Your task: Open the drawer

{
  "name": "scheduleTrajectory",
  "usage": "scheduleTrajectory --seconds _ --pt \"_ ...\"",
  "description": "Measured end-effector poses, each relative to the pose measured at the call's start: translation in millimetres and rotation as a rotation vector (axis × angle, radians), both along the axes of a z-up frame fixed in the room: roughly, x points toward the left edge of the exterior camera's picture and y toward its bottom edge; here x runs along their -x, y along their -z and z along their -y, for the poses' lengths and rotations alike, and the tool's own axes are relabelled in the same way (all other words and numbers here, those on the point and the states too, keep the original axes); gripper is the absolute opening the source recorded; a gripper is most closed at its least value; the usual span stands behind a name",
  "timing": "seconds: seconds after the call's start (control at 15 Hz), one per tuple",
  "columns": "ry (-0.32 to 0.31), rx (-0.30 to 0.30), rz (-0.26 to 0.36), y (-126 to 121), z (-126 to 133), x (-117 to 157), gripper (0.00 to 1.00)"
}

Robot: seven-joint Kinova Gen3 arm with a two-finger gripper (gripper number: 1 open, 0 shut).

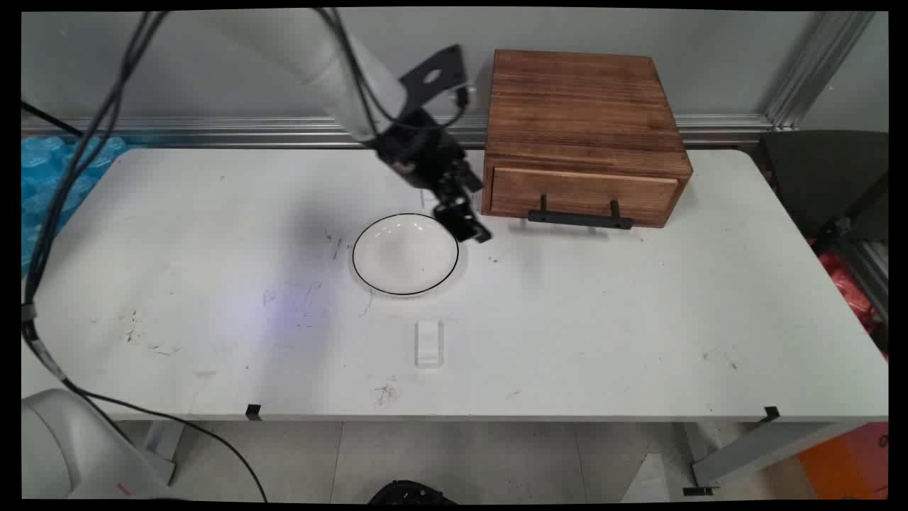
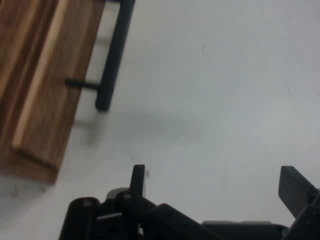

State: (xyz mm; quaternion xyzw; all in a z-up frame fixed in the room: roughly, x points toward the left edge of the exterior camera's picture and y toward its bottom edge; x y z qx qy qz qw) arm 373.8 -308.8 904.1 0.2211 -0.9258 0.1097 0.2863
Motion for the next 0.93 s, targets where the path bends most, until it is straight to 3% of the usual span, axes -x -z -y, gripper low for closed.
scheduleTrajectory --seconds 0.47,0.93 --pt "-0.006 0.054 0.002 13 34 52 1.0" --pt "-0.013 0.101 0.066 39 74 103 1.0"
